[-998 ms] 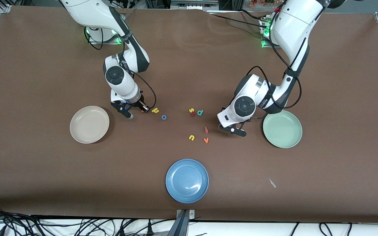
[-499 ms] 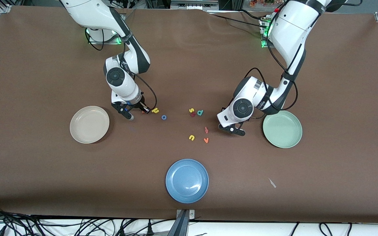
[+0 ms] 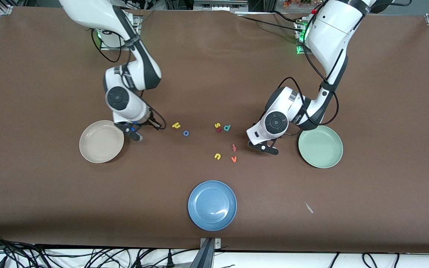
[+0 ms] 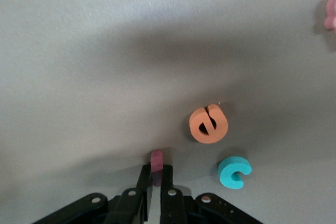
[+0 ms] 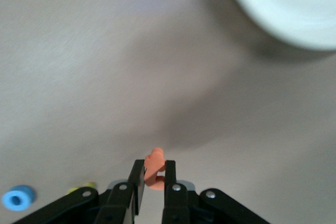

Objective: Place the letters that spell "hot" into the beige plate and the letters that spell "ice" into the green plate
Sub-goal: 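Drop red l on the green plate while the right gripper drops t on beige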

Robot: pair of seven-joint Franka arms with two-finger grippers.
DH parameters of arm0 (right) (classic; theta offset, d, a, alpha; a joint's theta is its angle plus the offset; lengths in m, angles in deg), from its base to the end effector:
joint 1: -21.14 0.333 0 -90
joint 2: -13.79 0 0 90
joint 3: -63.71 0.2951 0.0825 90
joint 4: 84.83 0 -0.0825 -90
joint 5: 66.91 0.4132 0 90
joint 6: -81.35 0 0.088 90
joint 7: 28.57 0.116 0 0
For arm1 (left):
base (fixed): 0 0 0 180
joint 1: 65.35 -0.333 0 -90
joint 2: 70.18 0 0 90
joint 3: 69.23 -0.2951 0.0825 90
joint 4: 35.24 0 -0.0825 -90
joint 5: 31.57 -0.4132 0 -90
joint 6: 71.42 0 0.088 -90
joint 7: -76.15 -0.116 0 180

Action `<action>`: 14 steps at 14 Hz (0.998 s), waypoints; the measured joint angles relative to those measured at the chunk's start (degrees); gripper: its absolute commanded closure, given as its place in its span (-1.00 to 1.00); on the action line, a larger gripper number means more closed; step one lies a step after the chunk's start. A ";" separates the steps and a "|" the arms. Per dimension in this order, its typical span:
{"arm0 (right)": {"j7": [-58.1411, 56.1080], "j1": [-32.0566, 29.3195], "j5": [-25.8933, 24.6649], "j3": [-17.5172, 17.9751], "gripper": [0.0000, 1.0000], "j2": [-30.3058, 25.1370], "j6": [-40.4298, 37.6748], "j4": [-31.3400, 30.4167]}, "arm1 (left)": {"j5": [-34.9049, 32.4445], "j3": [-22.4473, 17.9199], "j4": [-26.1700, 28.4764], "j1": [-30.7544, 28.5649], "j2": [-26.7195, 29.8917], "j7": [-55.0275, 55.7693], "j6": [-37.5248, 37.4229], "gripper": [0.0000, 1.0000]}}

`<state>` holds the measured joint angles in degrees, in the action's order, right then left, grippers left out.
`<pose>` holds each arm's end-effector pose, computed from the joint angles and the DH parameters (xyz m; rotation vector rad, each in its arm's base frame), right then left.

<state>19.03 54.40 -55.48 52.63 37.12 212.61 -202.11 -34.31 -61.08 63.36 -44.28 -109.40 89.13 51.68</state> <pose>0.5434 0.2250 0.1799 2.9686 -0.8815 -0.2469 0.5659 -0.3115 0.1280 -3.0467 0.4515 0.3919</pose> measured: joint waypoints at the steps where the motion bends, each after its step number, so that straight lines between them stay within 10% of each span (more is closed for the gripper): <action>1: -4.38 -0.01 0.00 -2.55 0.80 -1.19 -2.54 -0.03 | 0.00 -0.21 -0.12 -0.16 0.63 0.00 -0.03 1.00; 9: -34.07 -2.34 0.02 -19.32 0.72 -2.24 -5.52 -1.24 | -0.51 -0.95 -0.27 -11.43 8.28 -8.40 -7.07 1.00; 11: -35.05 -3.08 0.27 -19.32 -0.64 -0.73 -3.41 -1.26 | -0.51 -1.04 0.09 -15.17 8.16 -12.66 -7.11 1.00; 12: -35.06 -3.03 0.82 -19.23 -1.00 -0.12 -3.04 -1.26 | -0.58 -1.06 0.34 -16.65 7.94 -14.02 -7.11 1.00; 14: -35.06 -2.83 2.57 -19.05 -1.00 0.39 -2.93 -1.24 | -3.71 -1.06 0.87 -18.25 6.75 -14.81 -6.71 1.00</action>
<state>-16.03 51.57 -52.90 33.58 37.51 209.68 -203.34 -38.02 -62.14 64.23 -62.53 -102.65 74.32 44.97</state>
